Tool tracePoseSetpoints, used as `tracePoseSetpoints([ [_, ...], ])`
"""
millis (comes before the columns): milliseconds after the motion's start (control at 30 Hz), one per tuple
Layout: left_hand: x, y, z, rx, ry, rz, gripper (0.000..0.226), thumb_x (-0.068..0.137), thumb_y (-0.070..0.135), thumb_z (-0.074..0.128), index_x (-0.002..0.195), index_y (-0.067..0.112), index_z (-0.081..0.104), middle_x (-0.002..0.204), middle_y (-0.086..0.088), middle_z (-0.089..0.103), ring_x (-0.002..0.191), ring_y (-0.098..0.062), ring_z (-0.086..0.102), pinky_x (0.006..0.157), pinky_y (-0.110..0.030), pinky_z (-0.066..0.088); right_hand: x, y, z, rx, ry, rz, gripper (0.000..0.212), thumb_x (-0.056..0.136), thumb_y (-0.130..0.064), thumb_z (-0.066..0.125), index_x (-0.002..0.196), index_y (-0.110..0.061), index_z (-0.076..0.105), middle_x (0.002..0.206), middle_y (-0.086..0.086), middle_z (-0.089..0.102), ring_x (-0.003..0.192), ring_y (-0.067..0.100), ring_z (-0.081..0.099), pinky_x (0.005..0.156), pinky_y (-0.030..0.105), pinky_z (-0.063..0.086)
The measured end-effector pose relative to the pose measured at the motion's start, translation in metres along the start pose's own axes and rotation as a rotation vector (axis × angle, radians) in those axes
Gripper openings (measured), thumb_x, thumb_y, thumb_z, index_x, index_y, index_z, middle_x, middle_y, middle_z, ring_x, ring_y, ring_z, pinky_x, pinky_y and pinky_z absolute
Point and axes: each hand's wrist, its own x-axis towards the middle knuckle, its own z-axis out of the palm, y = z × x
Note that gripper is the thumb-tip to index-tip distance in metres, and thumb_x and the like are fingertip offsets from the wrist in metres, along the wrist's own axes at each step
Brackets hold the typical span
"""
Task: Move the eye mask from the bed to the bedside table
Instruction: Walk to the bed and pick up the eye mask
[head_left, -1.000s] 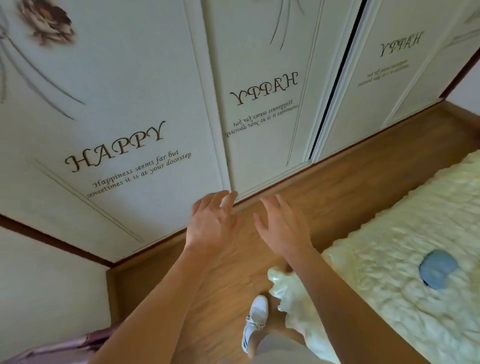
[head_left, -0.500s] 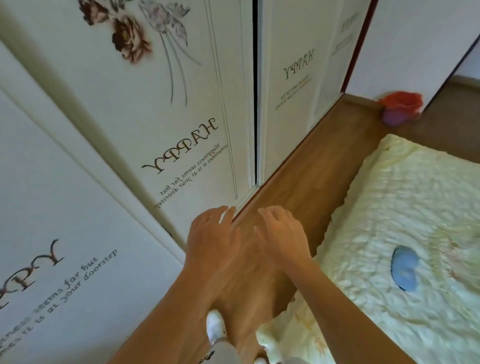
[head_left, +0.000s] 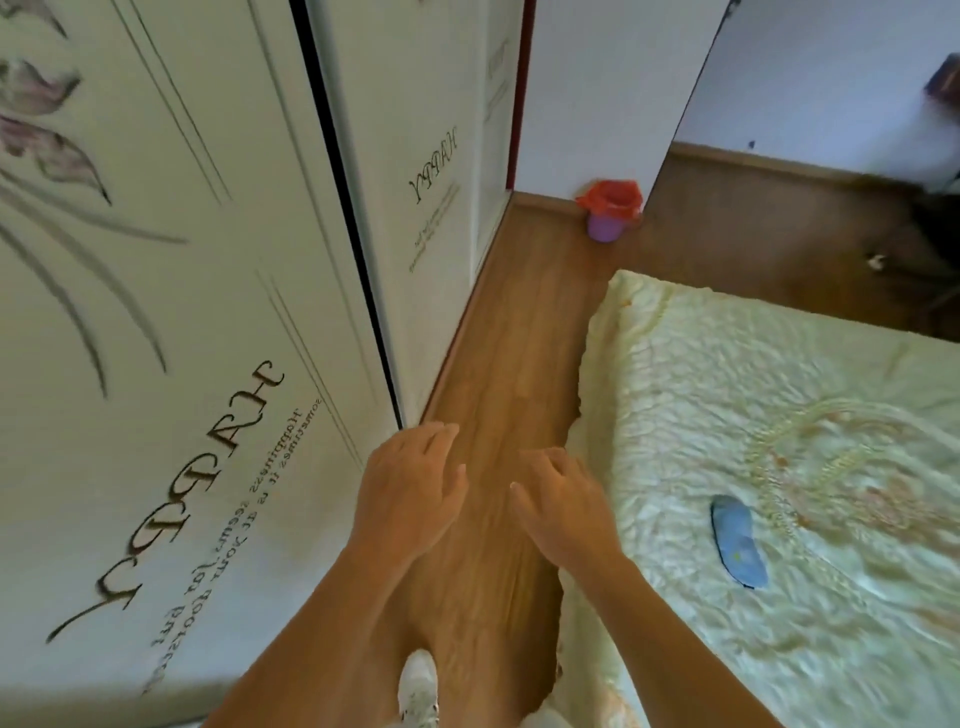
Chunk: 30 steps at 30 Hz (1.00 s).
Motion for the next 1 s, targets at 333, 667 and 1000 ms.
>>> tracePoseSetpoints([
  [333, 0.152, 0.013, 0.026, -0.041, -0.142, 0.346, 0.052, 0.093, 0.042, 0.042, 0.137, 0.017, 0.053, 0.133, -0.002, 0.062, 0.122, -0.019, 0.056, 0.102, -0.041, 0.047, 0.074, 0.030, -0.017, -0.035, 0.274, 0.294, 0.034, 0.083, -0.036, 0.056, 0.108, -0.017, 0.066, 0.108, 0.009, 0.070, 0.093, 0.030, 0.067, 0.076, 0.045, 0.056],
  [667, 0.259, 0.120, 0.115, -0.015, -0.310, 0.689, 0.049, 0.093, 0.041, 0.045, 0.133, 0.016, 0.057, 0.128, -0.002, 0.066, 0.117, -0.016, 0.059, 0.097, -0.036, 0.050, 0.103, 0.150, -0.024, -0.063, 0.303, 0.644, 0.045, 0.084, -0.043, 0.053, 0.119, -0.018, 0.066, 0.119, 0.010, 0.069, 0.106, 0.032, 0.066, 0.083, 0.047, 0.054],
  [1000, 0.312, 0.261, 0.211, 0.047, -0.566, 0.972, 0.052, 0.094, 0.046, 0.036, 0.138, 0.022, 0.049, 0.137, 0.002, 0.059, 0.123, -0.015, 0.055, 0.103, -0.033, 0.046, 0.090, 0.272, -0.045, 0.017, 0.371, 1.000, 0.044, 0.083, -0.040, 0.068, 0.120, -0.017, 0.065, 0.119, 0.009, 0.069, 0.105, 0.032, 0.067, 0.079, 0.046, 0.056],
])
